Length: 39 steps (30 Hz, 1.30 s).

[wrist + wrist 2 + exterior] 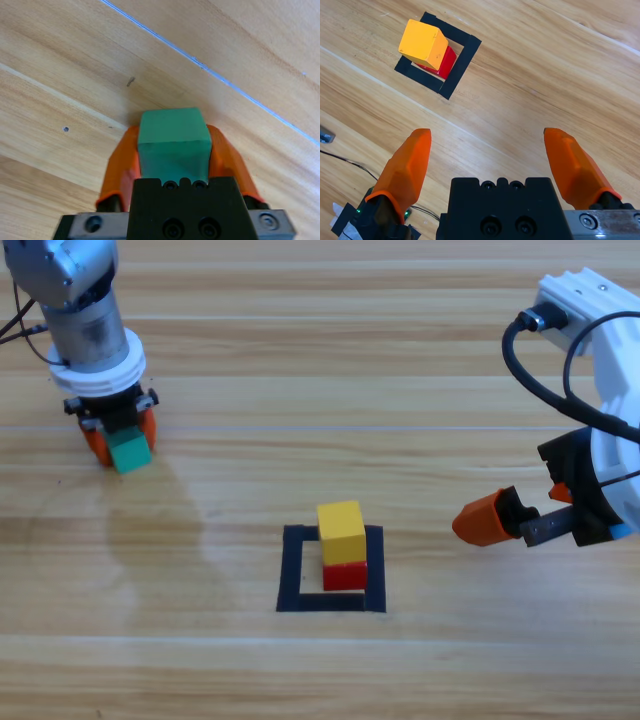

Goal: Stack the blocks in the rectangular block: red at the bottom, yellow in the middle, green on top

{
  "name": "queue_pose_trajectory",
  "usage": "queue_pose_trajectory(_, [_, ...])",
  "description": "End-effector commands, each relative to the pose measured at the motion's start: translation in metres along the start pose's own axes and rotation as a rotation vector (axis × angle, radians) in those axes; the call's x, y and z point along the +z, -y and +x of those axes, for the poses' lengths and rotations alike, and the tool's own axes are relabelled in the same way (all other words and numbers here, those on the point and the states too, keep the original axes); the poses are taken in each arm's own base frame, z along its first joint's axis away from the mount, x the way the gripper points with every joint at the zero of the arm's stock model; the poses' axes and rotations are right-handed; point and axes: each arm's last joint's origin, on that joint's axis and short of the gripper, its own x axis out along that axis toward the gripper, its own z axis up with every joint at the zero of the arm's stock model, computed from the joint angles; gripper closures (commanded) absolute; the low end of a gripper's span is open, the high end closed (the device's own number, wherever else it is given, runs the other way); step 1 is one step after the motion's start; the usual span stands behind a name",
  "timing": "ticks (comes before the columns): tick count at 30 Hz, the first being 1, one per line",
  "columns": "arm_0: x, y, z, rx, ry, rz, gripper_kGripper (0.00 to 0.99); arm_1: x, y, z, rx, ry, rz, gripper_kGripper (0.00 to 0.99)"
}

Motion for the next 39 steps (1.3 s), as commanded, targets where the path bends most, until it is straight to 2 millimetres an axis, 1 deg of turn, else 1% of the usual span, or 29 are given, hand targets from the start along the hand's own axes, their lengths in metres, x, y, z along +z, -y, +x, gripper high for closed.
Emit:
queue_pose_trajectory(1, [-0.014,0.014,-0.036,-0.028,0.020,0.186,0.942,-0.004,0.010,0.002,-0.017,0.000,0.013,0.000])
queue_pose_trajectory(2, [-0.017,0.021,-0.052,-0.056,0.041,0.239,0.942,-0.004,0.010,0.002,-0.017,0.000,0.013,0.000])
queue_pose_trajectory(4, [-0.028,0.037,-0.089,-0.122,0.076,0.388,0.947,-0.004,0.010,0.002,-0.017,0.000,0.013,0.000])
queue_pose_trajectory(5, [-0.040,0.045,-0.115,-0.178,0.113,0.504,0.952,-0.004,0.010,0.002,-0.017,0.000,0.013,0.000])
queue_pose_trajectory(7, [-0.058,0.050,-0.143,-0.241,0.142,0.634,0.952,-0.004,0.010,0.002,-0.017,0.000,0.013,0.000])
queue_pose_trajectory(8, [-0.071,0.052,-0.158,-0.275,0.161,0.719,0.952,-0.004,0.010,0.002,-0.017,0.000,0.013,0.000])
queue_pose_trajectory(9, [-0.088,0.053,-0.173,-0.315,0.171,0.815,0.953,-0.004,0.010,0.002,-0.017,0.002,0.013,0.000])
queue_pose_trajectory(11, [-0.122,0.055,-0.191,-0.345,0.190,0.946,0.953,-0.004,0.010,0.001,-0.016,0.005,0.015,0.000])
queue_pose_trajectory(13, [-0.149,0.058,-0.195,-0.347,0.190,1.032,0.953,-0.004,0.010,0.001,-0.015,0.006,0.015,0.000])
queue_pose_trajectory(16, [-0.182,0.065,-0.193,-0.336,0.178,1.123,0.953,-0.004,0.010,0.001,-0.016,0.005,0.015,0.000])
queue_pose_trajectory(19, [-0.204,0.068,-0.191,-0.334,0.159,1.168,0.953,-0.004,0.010,0.001,-0.014,0.006,0.015,0.000])
queue_pose_trajectory(21, [-0.212,0.071,-0.184,-0.311,0.135,1.166,0.953,-0.004,0.010,0.001,-0.014,0.006,0.015,0.000])
queue_pose_trajectory(23, [-0.215,0.073,-0.177,-0.282,0.117,1.127,0.952,-0.004,0.010,0.001,-0.015,0.006,0.015,0.000])
queue_pose_trajectory(26, [-0.216,0.076,-0.163,-0.225,0.091,1.010,0.952,-0.004,0.010,0.001,-0.016,0.005,0.015,0.000])
queue_pose_trajectory(28, [-0.216,0.073,-0.159,-0.188,0.086,0.902,0.950,-0.004,0.010,0.001,-0.016,0.005,0.015,0.000])
queue_pose_trajectory(30, [-0.218,0.070,-0.158,-0.169,0.079,0.826,0.952,-0.004,0.010,0.001,-0.015,0.004,0.013,0.000])
queue_pose_trajectory(35, [-0.235,0.066,-0.162,-0.130,0.085,0.678,0.952,-0.005,0.010,0.001,-0.015,0.003,0.013,0.000])
queue_pose_trajectory(39, [-0.245,0.066,-0.165,-0.123,0.070,0.594,0.950,-0.005,0.010,0.001,-0.016,0.005,0.013,0.000])
